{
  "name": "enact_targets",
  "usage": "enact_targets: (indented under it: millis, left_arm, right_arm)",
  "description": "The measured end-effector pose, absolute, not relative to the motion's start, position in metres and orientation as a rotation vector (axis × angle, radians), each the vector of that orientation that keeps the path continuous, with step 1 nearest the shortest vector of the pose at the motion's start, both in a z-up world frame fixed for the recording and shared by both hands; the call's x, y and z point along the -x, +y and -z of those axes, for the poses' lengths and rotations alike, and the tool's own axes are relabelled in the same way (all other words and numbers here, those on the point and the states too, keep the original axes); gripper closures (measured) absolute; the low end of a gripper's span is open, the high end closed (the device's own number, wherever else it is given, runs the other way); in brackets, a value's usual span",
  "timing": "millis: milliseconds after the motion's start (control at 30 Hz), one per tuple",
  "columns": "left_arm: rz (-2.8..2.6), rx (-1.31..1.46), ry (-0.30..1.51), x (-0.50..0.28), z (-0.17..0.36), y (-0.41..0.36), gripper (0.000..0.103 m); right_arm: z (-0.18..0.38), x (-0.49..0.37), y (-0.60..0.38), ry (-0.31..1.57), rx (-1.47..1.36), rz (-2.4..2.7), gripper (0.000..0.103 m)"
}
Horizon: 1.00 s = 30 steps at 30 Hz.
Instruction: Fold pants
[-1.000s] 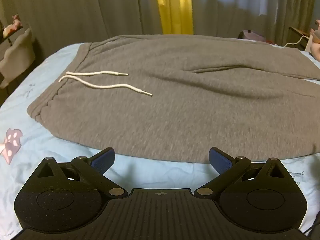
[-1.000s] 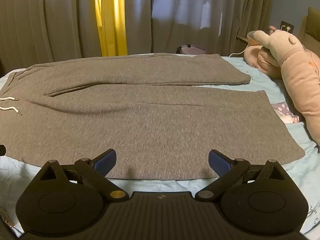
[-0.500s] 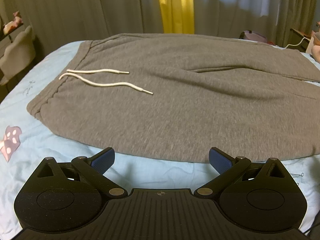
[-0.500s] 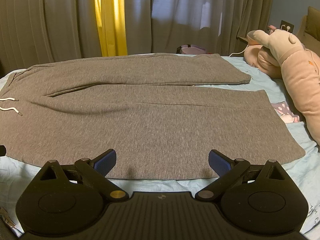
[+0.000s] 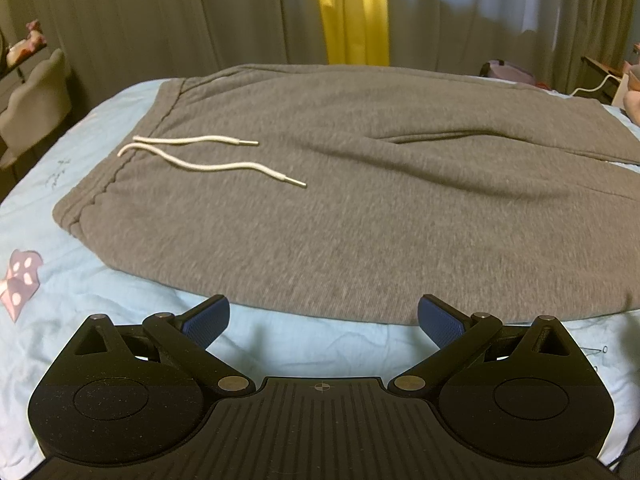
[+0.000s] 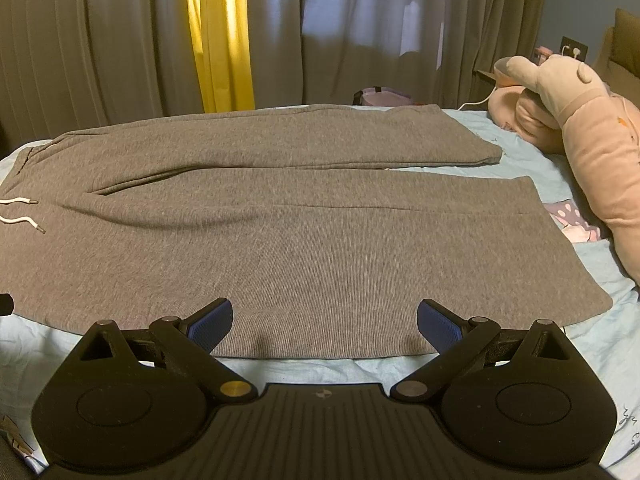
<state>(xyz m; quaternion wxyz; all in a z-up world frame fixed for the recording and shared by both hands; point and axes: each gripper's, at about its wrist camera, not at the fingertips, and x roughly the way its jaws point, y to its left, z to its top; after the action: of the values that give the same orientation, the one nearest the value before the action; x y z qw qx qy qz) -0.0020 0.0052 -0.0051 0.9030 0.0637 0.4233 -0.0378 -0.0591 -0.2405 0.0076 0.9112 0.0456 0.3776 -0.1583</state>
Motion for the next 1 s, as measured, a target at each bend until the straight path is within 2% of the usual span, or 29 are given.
enact_targets:
  millis: [1000]
  left_arm:
    - [0.076, -0.111, 0.889, -0.0010, 0.0043, 0.0076, 0.000]
  right_arm:
    - [-0.0066, 0.0591, -0.2419, 0.781, -0.111, 0.326, 0.004]
